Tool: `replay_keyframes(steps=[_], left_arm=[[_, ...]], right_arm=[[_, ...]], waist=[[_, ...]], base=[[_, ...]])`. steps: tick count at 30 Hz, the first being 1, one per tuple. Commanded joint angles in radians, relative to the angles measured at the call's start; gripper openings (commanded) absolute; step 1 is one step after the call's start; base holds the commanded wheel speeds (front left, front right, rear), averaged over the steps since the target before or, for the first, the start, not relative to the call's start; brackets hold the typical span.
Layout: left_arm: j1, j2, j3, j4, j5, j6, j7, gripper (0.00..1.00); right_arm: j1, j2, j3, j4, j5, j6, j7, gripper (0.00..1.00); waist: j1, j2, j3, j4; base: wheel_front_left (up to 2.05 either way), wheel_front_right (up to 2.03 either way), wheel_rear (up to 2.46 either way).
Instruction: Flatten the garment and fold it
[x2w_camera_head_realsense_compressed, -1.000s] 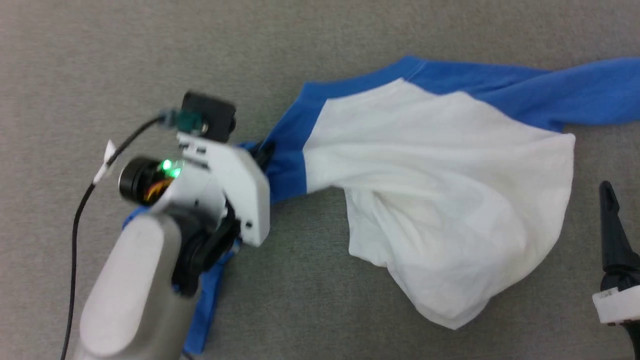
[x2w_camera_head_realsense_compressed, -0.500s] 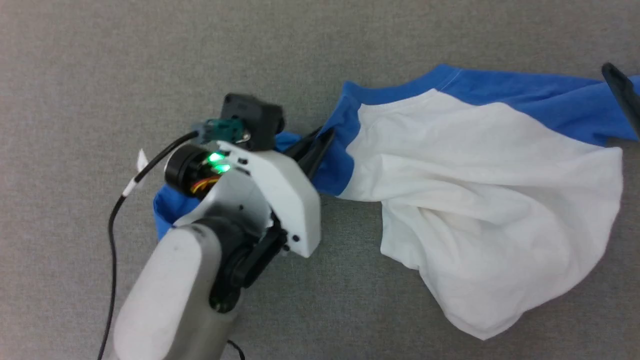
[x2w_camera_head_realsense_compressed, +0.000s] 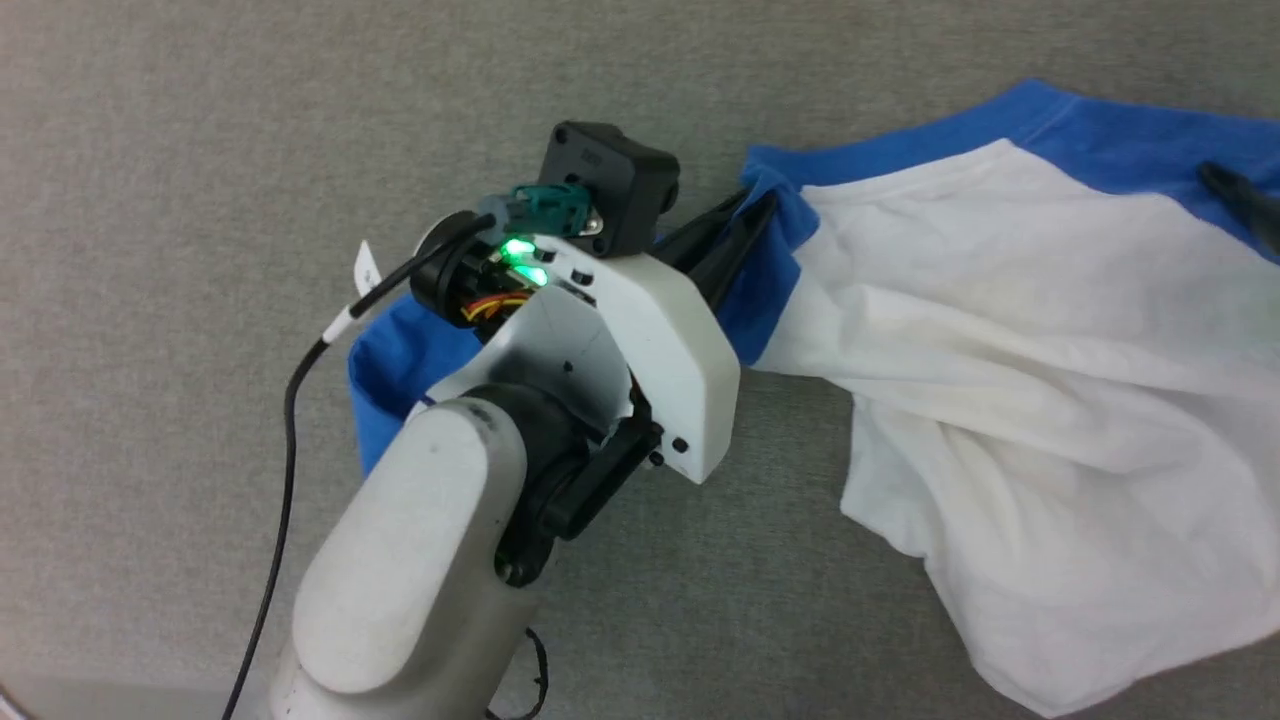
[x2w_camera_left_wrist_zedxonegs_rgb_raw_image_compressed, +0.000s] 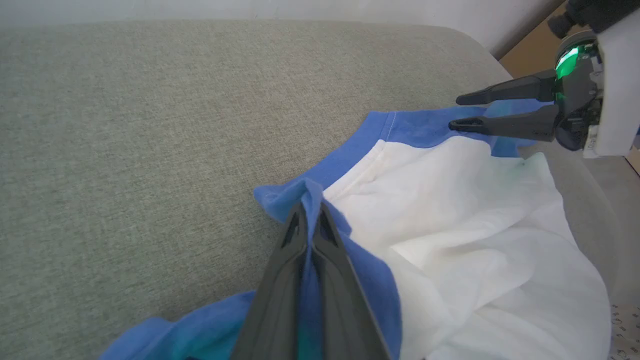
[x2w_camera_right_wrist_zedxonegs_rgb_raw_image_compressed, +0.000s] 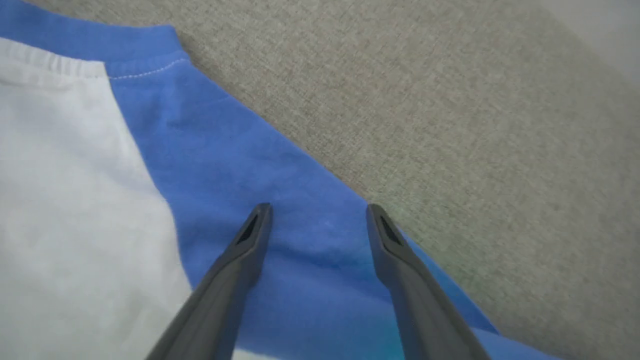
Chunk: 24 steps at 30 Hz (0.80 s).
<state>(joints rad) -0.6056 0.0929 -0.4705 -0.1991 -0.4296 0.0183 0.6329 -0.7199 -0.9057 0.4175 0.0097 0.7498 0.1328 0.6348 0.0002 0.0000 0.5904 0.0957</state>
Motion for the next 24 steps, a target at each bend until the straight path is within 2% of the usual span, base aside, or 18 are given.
replay_keyframes(steps=[1,8,9,10,11,14,17,24], left_arm=[[-0.018,-0.005,-0.003,0.004,0.003,-0.006,-0.006,0.00],[-0.045,-0.020,-0.024,0.028,-0.009,-0.002,-0.025,0.00],[-0.046,-0.021,-0.025,0.033,-0.011,-0.001,-0.028,0.00],[-0.046,-0.022,-0.025,0.037,-0.014,0.001,-0.032,0.00],[-0.047,-0.023,-0.023,0.041,-0.017,0.003,-0.035,0.00],[-0.046,-0.023,-0.005,0.052,-0.032,0.006,-0.054,0.00],[-0.056,-0.015,0.019,0.067,-0.029,0.006,-0.091,0.00],[-0.096,0.004,0.073,0.107,0.014,0.015,-0.225,0.00]], right_arm=[[-0.017,-0.009,0.010,0.003,0.006,-0.002,0.002,1.00],[-0.070,-0.103,0.178,0.031,0.054,-0.002,0.002,1.00],[-0.075,-0.111,0.199,0.035,0.067,-0.002,0.009,0.82],[-0.078,-0.120,0.220,0.037,0.082,-0.002,0.020,0.22],[-0.083,-0.130,0.240,0.036,0.096,-0.002,0.032,0.00],[-0.112,-0.146,0.273,0.031,0.109,-0.002,0.018,0.00],[-0.143,-0.129,0.269,0.049,0.103,-0.002,-0.066,0.00],[-0.170,-0.021,0.201,0.115,0.098,-0.002,-0.332,0.00]], waist=[[-0.0002,0.0000,0.030,0.032],[-0.0002,0.0000,0.056,0.071],[-0.0002,0.0000,0.057,0.072],[-0.0002,0.0000,0.056,0.073],[-0.0002,0.0000,0.054,0.073],[-0.0002,0.0000,0.037,0.063],[-0.0002,0.0000,0.006,0.045],[-0.0002,0.0000,-0.117,-0.023]], base=[[0.00,0.00,0.00],[0.00,0.00,0.00],[0.00,0.00,0.00],[0.00,0.00,0.00],[0.00,0.00,0.00],[0.00,0.00,0.00],[0.00,0.00,0.00],[0.00,0.00,0.00]])
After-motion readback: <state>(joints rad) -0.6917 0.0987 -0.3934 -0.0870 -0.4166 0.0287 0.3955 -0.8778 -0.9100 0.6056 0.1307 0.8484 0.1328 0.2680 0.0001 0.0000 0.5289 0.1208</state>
